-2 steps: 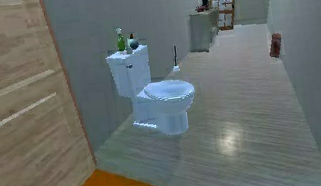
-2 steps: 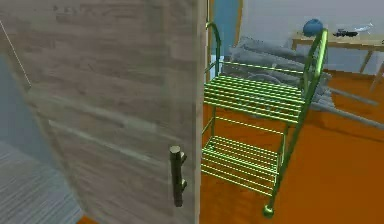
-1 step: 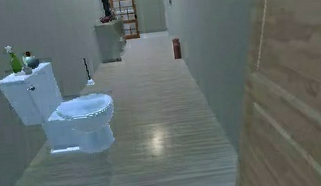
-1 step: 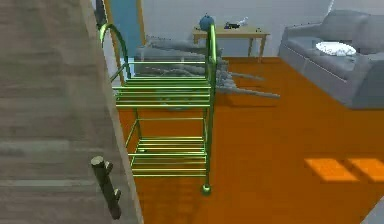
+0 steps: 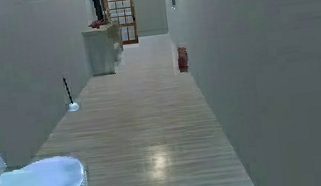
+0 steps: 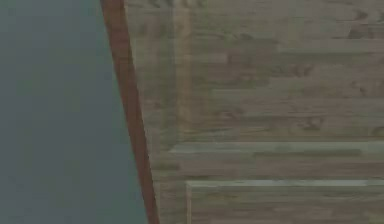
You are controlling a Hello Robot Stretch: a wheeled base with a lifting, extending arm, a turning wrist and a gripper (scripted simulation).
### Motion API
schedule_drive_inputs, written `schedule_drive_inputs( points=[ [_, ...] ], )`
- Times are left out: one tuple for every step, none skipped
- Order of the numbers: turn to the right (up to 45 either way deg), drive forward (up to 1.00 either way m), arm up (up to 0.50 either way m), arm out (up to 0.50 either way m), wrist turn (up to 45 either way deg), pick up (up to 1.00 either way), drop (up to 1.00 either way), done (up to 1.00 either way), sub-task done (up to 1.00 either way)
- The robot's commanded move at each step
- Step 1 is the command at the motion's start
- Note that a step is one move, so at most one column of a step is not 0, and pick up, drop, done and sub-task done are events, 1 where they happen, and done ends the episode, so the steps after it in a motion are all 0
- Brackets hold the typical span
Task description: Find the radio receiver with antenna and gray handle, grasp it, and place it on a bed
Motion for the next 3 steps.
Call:
schedule_drive_inputs(
  points=[
    [0.0,1.00,0.00,0.00,0.0,0.00,0.00,0.00,0.00],
    [6.0,0.00,0.00,0.00,0.0,0.00,0.00,0.00,0.00],
    [0.0,0.05,0.00,0.00,0.0,0.00,0.00,0.00,0.00]
  ],
)
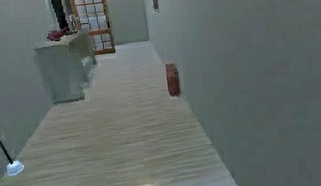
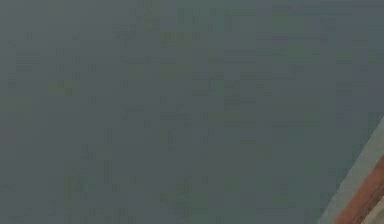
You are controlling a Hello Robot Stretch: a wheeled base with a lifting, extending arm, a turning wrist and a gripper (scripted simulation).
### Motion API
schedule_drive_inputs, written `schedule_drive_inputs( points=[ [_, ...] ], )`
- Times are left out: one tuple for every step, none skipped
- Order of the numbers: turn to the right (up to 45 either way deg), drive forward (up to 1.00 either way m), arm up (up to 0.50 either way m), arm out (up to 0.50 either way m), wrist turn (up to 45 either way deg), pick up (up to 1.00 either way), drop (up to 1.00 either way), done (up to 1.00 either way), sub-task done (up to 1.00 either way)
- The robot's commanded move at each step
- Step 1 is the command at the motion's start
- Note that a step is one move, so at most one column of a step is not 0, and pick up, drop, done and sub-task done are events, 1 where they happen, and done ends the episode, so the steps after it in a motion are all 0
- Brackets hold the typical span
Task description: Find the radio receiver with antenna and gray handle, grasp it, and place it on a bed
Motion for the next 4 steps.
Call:
schedule_drive_inputs(
  points=[
    [-9.0,0.00,0.00,0.00,0.0,0.00,0.00,0.00,0.00],
    [0.0,1.00,0.00,0.00,0.0,0.00,0.00,0.00,0.00],
    [0.0,1.00,0.00,0.00,0.0,0.00,0.00,0.00,0.00],
    [0.0,1.00,0.00,0.00,0.0,0.00,0.00,0.00,0.00]
  ],
)
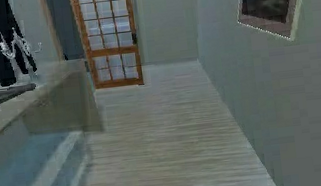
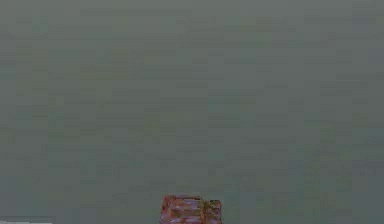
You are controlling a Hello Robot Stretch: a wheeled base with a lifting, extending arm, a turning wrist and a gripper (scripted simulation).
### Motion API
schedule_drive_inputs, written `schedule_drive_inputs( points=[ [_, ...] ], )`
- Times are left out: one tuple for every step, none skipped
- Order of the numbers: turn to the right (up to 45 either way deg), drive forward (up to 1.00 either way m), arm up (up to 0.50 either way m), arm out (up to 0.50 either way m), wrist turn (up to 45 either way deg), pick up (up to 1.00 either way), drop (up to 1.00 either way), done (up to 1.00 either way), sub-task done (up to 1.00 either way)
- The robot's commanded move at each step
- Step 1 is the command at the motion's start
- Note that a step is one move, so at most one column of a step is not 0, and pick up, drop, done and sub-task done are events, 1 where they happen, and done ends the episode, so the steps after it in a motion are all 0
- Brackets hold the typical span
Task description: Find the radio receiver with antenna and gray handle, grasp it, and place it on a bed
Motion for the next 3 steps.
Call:
schedule_drive_inputs(
  points=[
    [0.0,1.00,0.00,0.00,0.0,0.00,0.00,0.00,0.00],
    [-3.0,0.00,0.00,0.00,0.0,0.00,0.00,0.00,0.00],
    [0.0,1.00,0.00,0.00,0.0,0.00,0.00,0.00,0.00]
  ],
)
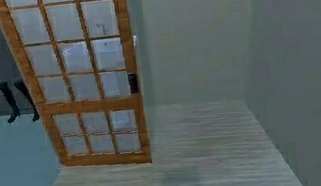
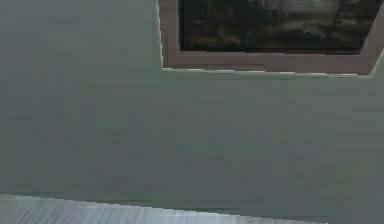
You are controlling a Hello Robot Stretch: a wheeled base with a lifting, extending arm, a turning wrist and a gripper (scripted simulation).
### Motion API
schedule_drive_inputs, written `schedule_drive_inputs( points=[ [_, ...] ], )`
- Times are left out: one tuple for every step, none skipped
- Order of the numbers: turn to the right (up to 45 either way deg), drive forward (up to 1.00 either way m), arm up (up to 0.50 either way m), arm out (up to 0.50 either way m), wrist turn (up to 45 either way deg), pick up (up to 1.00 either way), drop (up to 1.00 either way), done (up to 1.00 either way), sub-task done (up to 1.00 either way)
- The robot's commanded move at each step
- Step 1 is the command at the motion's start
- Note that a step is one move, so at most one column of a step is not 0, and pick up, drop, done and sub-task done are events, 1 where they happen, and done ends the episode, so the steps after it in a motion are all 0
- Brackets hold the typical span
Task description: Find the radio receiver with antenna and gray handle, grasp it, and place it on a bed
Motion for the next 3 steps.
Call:
schedule_drive_inputs(
  points=[
    [-39.0,0.00,0.00,0.00,0.0,0.00,0.00,0.00,0.00],
    [0.0,1.00,0.00,0.00,0.0,0.00,0.00,0.00,0.00],
    [-6.0,0.00,0.00,0.00,0.0,0.00,0.00,0.00,0.00]
  ],
)
